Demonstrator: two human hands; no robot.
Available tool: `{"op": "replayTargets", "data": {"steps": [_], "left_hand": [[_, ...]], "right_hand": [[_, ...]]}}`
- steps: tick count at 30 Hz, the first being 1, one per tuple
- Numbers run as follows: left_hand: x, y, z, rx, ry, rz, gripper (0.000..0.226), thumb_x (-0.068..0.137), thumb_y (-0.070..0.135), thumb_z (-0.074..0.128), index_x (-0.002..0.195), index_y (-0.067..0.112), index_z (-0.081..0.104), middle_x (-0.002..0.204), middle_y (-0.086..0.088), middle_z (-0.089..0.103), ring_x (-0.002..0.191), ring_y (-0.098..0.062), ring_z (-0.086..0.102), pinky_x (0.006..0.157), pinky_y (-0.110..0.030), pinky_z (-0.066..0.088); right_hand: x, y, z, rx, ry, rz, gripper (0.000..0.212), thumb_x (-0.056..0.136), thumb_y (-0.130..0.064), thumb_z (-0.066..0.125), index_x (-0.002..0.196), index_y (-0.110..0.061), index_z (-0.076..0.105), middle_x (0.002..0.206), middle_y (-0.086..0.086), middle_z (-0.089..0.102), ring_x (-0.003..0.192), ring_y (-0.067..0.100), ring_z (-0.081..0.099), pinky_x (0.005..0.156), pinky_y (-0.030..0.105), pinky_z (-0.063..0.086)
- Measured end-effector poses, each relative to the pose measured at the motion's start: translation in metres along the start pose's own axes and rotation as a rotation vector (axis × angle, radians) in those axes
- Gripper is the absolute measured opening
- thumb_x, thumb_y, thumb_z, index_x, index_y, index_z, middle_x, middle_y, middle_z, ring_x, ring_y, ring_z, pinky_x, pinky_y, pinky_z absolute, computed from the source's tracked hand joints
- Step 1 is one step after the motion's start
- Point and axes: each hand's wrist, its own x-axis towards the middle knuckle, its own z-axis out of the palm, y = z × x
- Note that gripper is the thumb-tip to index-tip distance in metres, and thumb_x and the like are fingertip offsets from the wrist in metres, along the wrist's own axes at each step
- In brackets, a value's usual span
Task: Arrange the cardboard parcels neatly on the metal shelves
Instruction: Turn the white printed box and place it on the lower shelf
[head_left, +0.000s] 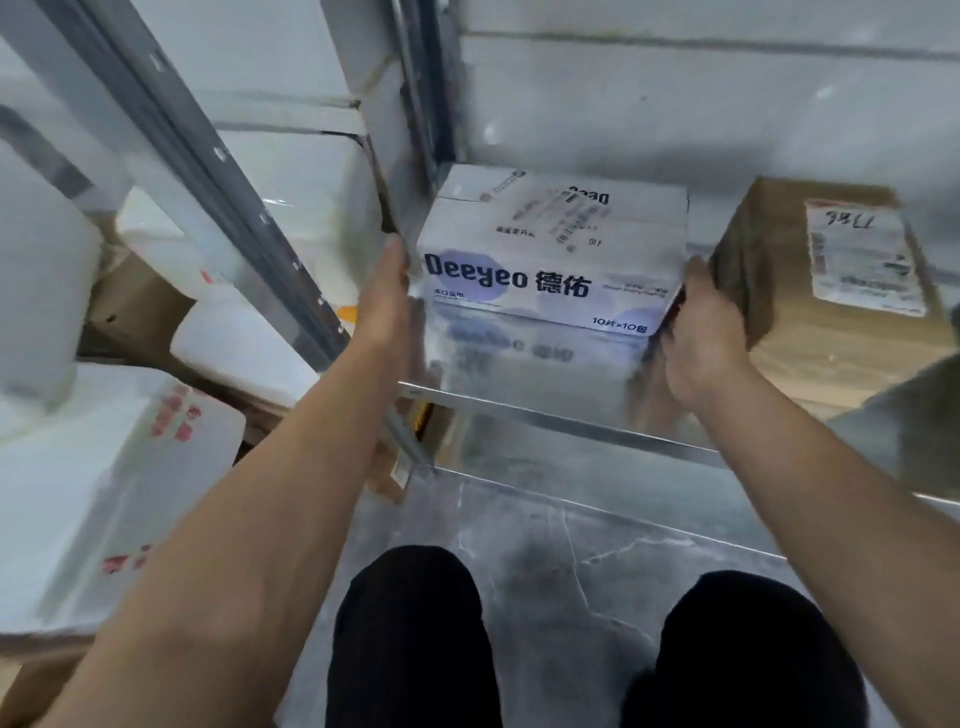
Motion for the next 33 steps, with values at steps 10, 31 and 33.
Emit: {"op": "replayTargets", "data": {"steps": [10,31,33], "left_hand": [[0.036,-0.009,0.011,-0.062,-0.182,0.158,0.058,0.111,0.047,0.017,0.112,0.019,0.068,0.095,0.002,0.079,0.088,-0.012,0.076,0.064,-0.022,0.058],[0.054,0.003,0.009,0.131,-0.124,0.141,0.039,0.105,0.056,0.040,0.107,0.028,0.068,0.095,0.009,0.077,0.087,-0.012,0.068,0.077,-0.028,0.052],[0.058,0.008,0.010,0.178,-0.119,0.140,0.039,0.103,0.058,0.042,0.106,0.030,0.069,0.092,0.011,0.077,0.088,-0.012,0.068,0.082,-0.030,0.051]], "right_hand": [[0.019,0.022,0.006,0.078,-0.050,-0.079,0.048,0.101,-0.062,0.046,0.108,-0.023,0.073,0.100,-0.012,0.079,0.098,0.011,0.075,0.096,0.034,0.056],[0.021,0.006,0.000,-0.017,-0.095,-0.035,0.053,0.097,-0.061,0.048,0.126,-0.022,0.069,0.115,-0.004,0.077,0.108,0.018,0.072,0.108,0.042,0.050],[0.021,0.000,-0.001,-0.041,-0.102,-0.014,0.053,0.102,-0.062,0.043,0.127,-0.024,0.069,0.113,-0.005,0.077,0.106,0.018,0.073,0.107,0.041,0.051]]}}
